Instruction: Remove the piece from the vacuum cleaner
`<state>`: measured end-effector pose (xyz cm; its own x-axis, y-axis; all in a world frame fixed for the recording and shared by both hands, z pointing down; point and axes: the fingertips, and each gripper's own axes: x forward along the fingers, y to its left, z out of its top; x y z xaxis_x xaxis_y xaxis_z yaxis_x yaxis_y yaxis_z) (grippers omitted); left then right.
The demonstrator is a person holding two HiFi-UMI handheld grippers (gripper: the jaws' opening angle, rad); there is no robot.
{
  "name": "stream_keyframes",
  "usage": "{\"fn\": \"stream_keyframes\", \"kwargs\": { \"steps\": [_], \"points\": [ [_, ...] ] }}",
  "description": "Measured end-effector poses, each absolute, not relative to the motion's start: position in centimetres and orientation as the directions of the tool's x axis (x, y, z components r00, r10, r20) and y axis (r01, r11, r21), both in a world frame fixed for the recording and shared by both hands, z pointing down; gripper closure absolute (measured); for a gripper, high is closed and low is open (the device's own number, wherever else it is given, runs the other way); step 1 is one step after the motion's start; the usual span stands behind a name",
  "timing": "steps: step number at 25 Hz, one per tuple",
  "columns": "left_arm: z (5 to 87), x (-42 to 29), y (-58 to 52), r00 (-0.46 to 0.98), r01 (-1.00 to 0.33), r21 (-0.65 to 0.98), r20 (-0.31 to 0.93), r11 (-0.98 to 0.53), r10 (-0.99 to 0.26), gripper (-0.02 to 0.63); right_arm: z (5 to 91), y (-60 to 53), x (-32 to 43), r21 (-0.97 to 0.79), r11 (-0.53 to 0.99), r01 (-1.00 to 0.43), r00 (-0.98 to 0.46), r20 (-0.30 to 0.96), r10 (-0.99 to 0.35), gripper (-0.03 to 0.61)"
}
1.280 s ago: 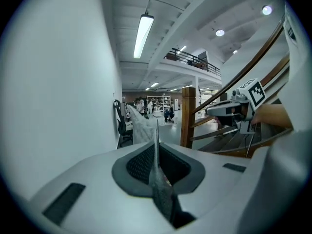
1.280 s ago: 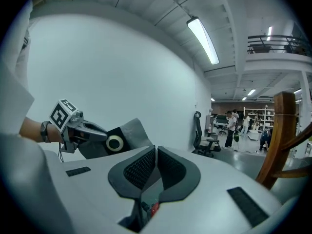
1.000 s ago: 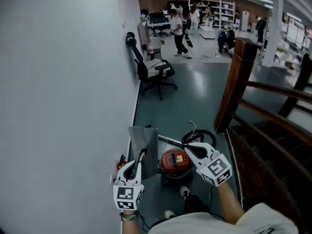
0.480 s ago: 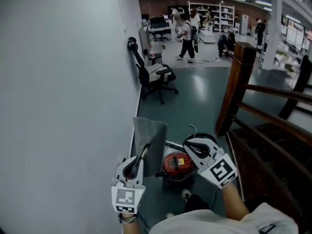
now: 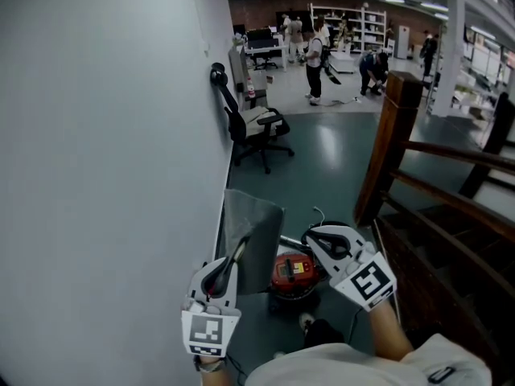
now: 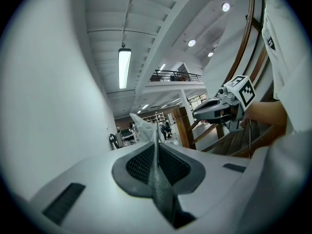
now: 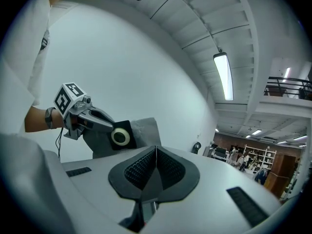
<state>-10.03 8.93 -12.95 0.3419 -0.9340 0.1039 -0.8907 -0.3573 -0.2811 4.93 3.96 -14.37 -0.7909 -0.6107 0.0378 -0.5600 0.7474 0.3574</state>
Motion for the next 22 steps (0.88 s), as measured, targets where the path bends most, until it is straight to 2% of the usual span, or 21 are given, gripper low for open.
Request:
{"fn": "stream_keyframes", "kwargs": {
  "steps": [22],
  "points": [
    [-11.8,-11.3,9.4,0.319,-0.901,-0.266,0.126,-0.341,-0.939,0.581,-13.2,3.7,5.5,0.370,0.717,-0.591,-0.753,0.064,-0.654,0.549]
  ]
}}
